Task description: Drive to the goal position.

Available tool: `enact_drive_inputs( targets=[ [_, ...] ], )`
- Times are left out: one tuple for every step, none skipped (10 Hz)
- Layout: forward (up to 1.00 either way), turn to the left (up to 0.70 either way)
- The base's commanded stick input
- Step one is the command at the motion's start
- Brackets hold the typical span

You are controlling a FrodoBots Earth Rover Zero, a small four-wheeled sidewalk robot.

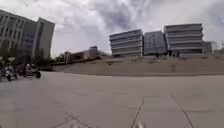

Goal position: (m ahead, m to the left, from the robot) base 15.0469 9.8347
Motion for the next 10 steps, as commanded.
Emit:
enact_drive_inputs(
  targets=[
    [0.70,0.13],
    [0.70,0.13],
    [0.70,0.13],
    [0.70,0.13],
    [0.70,0.13],
    [0.70,0.13],
    [0.70,0.07],
    [0.70,0.00],
    [0.70,0.00],
    [0.70,0.00]
  ],
)
